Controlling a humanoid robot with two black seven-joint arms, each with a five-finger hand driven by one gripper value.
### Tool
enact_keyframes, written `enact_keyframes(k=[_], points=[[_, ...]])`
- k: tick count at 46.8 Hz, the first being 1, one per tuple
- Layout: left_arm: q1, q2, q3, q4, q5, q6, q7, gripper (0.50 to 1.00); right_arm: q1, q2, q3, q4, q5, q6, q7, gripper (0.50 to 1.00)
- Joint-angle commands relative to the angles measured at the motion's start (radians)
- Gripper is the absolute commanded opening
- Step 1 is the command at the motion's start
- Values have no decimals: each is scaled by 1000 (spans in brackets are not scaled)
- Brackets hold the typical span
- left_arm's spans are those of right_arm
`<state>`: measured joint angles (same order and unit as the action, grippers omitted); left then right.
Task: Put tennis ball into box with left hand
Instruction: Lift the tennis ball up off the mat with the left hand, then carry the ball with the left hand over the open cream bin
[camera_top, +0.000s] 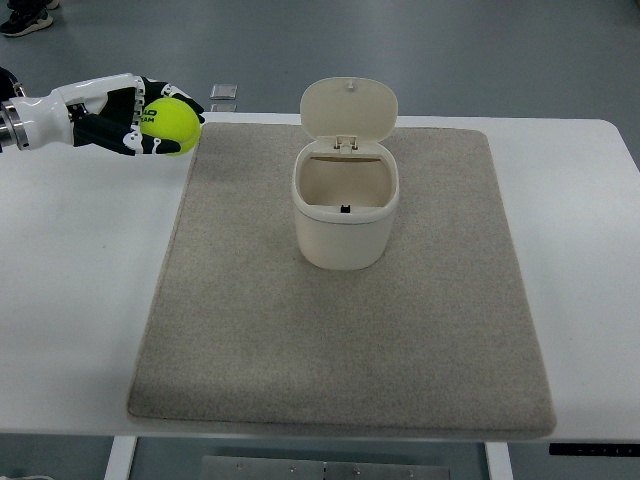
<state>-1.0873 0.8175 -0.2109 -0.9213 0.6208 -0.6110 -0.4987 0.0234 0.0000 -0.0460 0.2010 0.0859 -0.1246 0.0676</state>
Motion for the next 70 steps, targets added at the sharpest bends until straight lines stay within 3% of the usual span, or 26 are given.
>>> enact_keyframes(k=[1, 21, 48, 70], points=[[15, 18, -28, -59, -1, 0, 0, 696, 0, 0, 0, 0, 0, -1, 0, 901], [38, 11, -50, -140, -3, 0, 2, 701, 0, 0, 0, 0, 0, 0, 0, 901], [40, -198, -100, -145, -15, 7, 2, 701, 0, 0, 0, 0, 0, 0, 0, 901], [41, -279, -133, -133, -16, 85, 3, 701, 0, 0, 0, 0, 0, 0, 0, 901]])
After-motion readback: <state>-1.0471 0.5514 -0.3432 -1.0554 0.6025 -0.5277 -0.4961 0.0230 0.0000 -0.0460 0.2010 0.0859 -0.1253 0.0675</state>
